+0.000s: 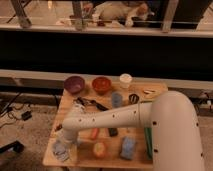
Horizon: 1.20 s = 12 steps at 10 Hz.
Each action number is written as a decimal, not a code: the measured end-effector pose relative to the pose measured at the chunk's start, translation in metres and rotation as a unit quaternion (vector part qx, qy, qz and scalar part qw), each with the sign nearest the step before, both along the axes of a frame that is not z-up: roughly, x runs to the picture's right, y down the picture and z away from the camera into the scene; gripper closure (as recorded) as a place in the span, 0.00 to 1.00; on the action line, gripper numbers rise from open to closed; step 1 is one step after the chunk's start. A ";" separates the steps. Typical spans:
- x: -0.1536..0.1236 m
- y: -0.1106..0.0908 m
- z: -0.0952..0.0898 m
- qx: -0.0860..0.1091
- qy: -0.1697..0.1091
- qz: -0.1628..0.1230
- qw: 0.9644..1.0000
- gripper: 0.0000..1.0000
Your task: Wipe purple bowl with towel
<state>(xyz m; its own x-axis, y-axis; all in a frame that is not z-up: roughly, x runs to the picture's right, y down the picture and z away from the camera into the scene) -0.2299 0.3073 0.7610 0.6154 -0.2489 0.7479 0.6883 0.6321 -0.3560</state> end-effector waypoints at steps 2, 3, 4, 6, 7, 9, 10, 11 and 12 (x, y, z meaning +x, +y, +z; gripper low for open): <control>0.005 -0.002 0.004 -0.002 0.005 0.004 1.000 0.17; 0.009 -0.004 0.006 -0.002 0.007 0.008 1.000 0.27; 0.014 -0.006 0.006 -0.005 0.010 0.014 1.000 0.39; 0.016 -0.007 0.008 -0.004 0.010 0.016 1.000 0.56; 0.017 -0.007 0.008 -0.003 0.010 0.016 1.000 0.66; 0.018 -0.008 0.008 -0.002 0.010 0.015 1.000 0.70; 0.019 -0.009 0.008 0.000 0.011 0.013 1.000 0.70; 0.019 -0.009 0.008 -0.002 0.011 0.014 1.000 0.71; 0.018 -0.007 0.009 -0.004 0.009 0.014 1.000 0.78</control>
